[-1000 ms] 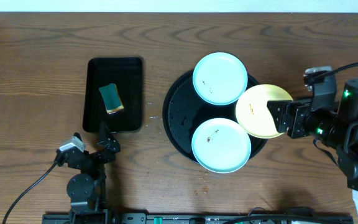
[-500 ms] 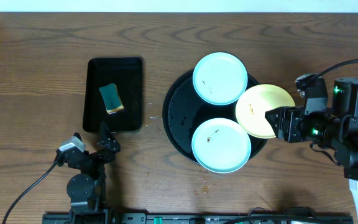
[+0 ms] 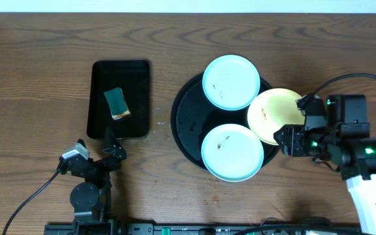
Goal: Clean dirty plates on tray and stack at the side
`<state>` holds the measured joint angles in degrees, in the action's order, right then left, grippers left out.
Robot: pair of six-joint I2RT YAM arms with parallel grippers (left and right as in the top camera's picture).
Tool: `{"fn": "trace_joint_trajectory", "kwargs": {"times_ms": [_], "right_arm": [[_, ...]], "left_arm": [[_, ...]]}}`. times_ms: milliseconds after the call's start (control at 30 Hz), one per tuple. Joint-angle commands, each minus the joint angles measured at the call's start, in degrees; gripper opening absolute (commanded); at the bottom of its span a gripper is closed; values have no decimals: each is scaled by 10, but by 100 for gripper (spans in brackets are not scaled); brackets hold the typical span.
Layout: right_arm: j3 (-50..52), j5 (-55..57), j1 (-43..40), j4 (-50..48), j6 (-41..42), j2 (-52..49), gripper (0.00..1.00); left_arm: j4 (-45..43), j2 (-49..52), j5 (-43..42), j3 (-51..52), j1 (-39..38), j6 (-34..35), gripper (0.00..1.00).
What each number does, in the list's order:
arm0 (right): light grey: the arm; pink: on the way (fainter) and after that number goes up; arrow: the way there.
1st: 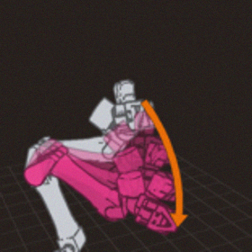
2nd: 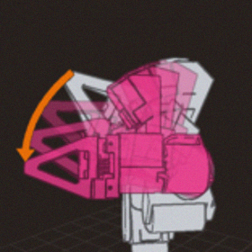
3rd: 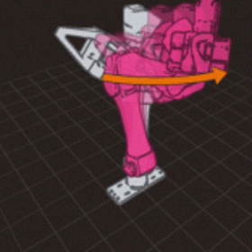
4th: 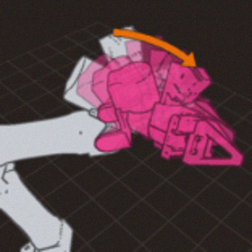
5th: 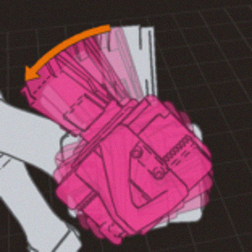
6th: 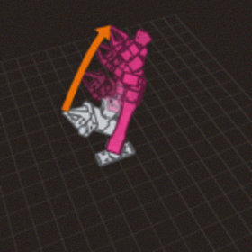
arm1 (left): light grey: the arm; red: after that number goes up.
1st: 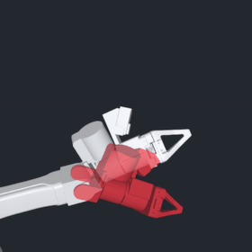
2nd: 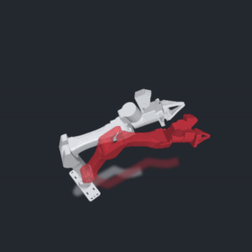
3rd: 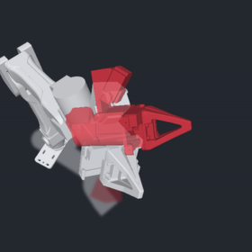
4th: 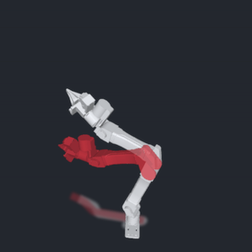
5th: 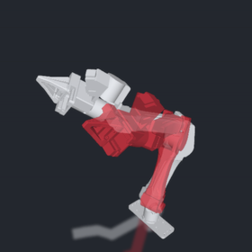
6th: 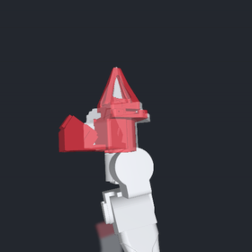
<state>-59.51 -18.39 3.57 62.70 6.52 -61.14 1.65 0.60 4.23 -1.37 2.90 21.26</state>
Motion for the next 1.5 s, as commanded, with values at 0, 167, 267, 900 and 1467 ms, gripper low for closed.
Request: {"fn": "trace_joint_trajectory", "kwargs": {"times_ms": [0, 167, 267, 900, 1467], "right_arm": [[19, 18, 13, -21, 1, -5, 50], [19, 47, 70, -68, 6, -46, 49], [19, 49, 124, -98, 19, -96, 49], [33, 164, 196, -20, 205, -211, 26], [141, 132, 164, -122, 248, -211, 24]], "left_arm": [[22, -3, 5, 11, -1, 5, 91], [22, -3, 5, 11, -1, 5, 91], [22, -3, 5, 11, -1, 5, 91], [22, -3, 5, 11, -1, 5, 91], [22, -3, 5, 11, -1, 5, 91]]}}
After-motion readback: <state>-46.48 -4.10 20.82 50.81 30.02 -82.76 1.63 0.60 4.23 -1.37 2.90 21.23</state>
